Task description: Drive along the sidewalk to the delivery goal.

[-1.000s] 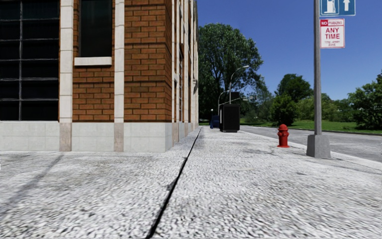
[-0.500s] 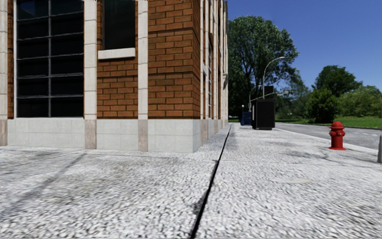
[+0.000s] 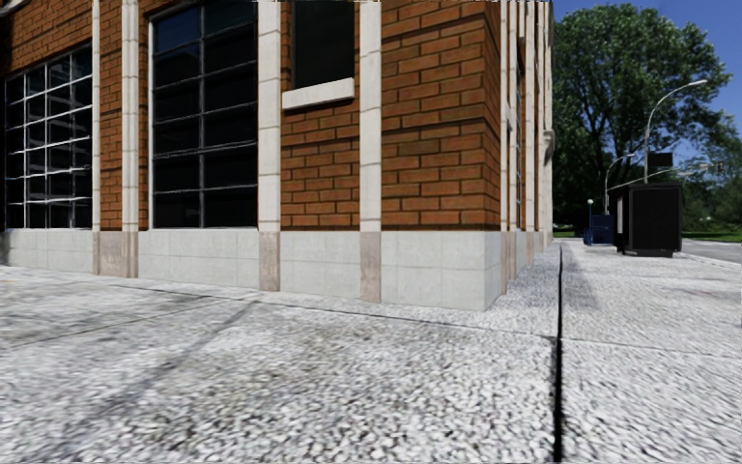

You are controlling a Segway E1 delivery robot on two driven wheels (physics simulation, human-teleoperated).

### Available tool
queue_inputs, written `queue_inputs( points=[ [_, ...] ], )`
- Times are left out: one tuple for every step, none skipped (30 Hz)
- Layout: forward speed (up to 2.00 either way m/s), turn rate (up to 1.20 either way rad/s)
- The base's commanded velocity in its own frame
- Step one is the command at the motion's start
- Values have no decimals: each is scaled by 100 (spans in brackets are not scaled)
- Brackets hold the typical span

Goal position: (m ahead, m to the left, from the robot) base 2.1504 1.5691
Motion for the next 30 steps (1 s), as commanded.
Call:
queue_inputs(
  points=[
    [134, 66],
    [134, 66],
    [134, 66],
    [134, 66],
    [134, 66],
    [134, 66],
    [134, 66],
    [134, 66],
    [134, 66],
    [134, 66],
    [134, 66],
    [134, 66],
    [134, 66],
    [134, 66],
    [134, 66],
    [134, 66],
    [134, 66],
    [134, 66],
    [134, 66],
    [134, 66],
    [134, 66],
    [134, 66],
    [134, 66],
    [134, 66],
    [134, 66],
    [134, 66],
    [134, 66],
    [135, 66],
    [135, 66],
    [135, 66]
  ],
)
